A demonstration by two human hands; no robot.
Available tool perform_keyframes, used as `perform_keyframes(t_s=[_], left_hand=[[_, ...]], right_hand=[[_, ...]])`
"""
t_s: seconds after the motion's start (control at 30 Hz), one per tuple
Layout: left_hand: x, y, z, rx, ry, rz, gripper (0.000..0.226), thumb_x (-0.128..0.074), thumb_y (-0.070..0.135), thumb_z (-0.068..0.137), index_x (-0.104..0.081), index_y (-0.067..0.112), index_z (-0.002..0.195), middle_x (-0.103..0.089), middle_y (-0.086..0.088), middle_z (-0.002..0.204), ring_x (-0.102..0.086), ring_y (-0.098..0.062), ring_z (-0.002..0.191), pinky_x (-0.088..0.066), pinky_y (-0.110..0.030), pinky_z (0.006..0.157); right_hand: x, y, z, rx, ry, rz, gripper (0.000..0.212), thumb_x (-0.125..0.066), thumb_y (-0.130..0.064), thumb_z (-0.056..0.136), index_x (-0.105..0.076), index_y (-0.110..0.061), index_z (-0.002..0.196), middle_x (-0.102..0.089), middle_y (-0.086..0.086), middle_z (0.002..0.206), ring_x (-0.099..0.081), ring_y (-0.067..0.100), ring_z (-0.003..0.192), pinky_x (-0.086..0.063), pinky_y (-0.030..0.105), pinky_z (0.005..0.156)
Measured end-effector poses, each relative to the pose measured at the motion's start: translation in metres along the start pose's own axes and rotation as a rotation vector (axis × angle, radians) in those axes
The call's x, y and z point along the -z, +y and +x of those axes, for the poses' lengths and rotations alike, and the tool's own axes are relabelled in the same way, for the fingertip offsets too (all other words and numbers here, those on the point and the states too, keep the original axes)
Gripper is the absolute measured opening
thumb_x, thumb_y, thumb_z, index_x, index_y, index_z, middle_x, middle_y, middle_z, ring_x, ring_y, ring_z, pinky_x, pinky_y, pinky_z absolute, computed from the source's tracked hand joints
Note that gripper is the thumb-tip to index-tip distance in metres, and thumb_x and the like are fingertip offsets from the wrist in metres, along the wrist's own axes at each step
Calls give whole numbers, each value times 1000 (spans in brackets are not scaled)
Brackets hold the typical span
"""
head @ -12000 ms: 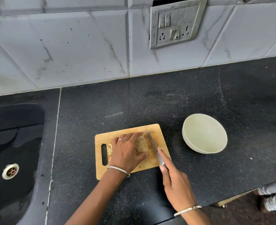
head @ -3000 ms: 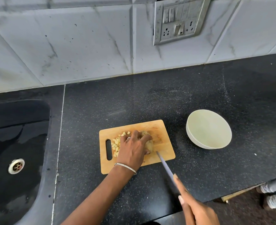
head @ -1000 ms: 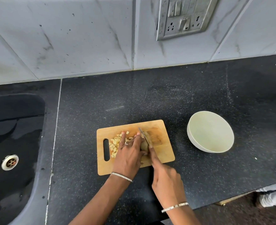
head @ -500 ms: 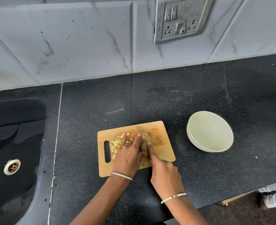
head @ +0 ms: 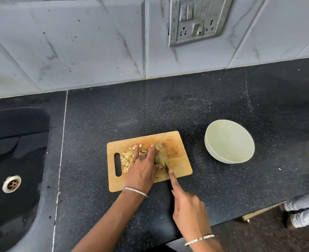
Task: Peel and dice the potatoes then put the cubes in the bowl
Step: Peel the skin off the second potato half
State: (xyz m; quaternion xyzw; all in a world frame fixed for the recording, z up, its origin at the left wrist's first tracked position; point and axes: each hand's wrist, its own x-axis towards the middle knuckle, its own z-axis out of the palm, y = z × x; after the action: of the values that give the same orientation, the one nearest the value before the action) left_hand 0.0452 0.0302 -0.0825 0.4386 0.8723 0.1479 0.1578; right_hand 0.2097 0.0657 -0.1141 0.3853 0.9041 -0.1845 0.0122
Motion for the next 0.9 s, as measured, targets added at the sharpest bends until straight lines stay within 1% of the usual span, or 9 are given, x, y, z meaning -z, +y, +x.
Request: perform_keyframes(t_s=[0.07, 0.2, 0.23, 0.33, 0.43, 0.5, 0.6, 0.73, 0.9], left_hand=[[0, 0, 1, -6, 9, -17, 53, -45, 31, 100, -23, 12, 144, -48, 1, 143, -30, -28, 141, -20, -38, 116], [-4, -5, 1, 0, 22, -84, 45, -52, 31, 97, -35, 13, 135, -61, -4, 127, -38, -36, 134, -24, -41, 115], [-4, -7, 2, 3, 27, -108, 44, -55, 31, 96, -37, 12, 132, -64, -5, 121, -41, -38, 132, -26, -43, 114], [-6, -10, 1, -12, 40, -138, 48, -58, 31, 94, -39, 11, 133, -66, -4, 117, -42, -40, 130, -30, -45, 112], [-10, -14, 2, -18, 70, -160, 52, -59, 34, 93, -40, 12, 136, -65, -3, 121, -33, -37, 137, -32, -44, 109], [-13, -18, 3, -9, 91, -175, 55, -60, 39, 91, -41, 16, 137, -65, -1, 123, -21, -34, 144, -36, -42, 104], [-16, -20, 2, -37, 188, -193, 56, -66, 39, 86, -51, 14, 134, -68, 0, 118, -37, -31, 136, -30, -42, 112], [-30, -30, 9, -127, 342, -126, 52, -76, 41, 75, -65, 14, 117, -72, -2, 111, -63, -19, 112, -16, -39, 120], [-34, -34, 13, -157, 370, -108, 44, -81, 39, 70, -69, 17, 107, -71, -4, 112, -64, -13, 111, -10, -35, 118]], right_hand=[[6, -3, -5, 5, -3, -46, 93, -59, -26, 93, 10, -59, 146, -43, -8, 58, -64, 18, 58, -36, 29, 49], [16, 7, -26, -5, 27, -76, 104, -88, -21, 62, -34, -44, 148, -25, -11, 48, -47, 5, 32, -20, 23, 38], [18, 9, -32, -16, 25, -78, 104, -89, -22, 60, -37, -45, 147, -28, -10, 47, -48, 5, 32, -23, 10, 49], [24, 14, -53, -126, -72, 22, 92, -77, -31, 74, -24, -65, 140, -60, -9, 57, -56, 5, 38, -48, 21, 44], [33, 22, -57, -119, -39, 111, 42, -42, -59, 86, -34, -80, 121, -70, -9, 72, -43, -5, 33, -39, 7, 48], [39, 18, -53, -96, 7, 181, 62, -59, -38, 83, -39, -62, 137, -56, -12, 54, -36, -3, 32, -20, 13, 43], [38, 7, -34, 6, 43, 139, 82, -70, -15, 83, -32, -45, 149, -18, -17, 46, -22, -5, 34, -15, 13, 46], [29, -4, -2, 68, 22, 78, 78, -45, -29, 100, 10, -64, 143, -43, -11, 61, -55, 8, 55, -30, 24, 48], [20, -7, 8, 69, 3, 103, 70, -35, -35, 103, 15, -65, 141, -53, -3, 72, -63, 23, 69, -33, 35, 55]])
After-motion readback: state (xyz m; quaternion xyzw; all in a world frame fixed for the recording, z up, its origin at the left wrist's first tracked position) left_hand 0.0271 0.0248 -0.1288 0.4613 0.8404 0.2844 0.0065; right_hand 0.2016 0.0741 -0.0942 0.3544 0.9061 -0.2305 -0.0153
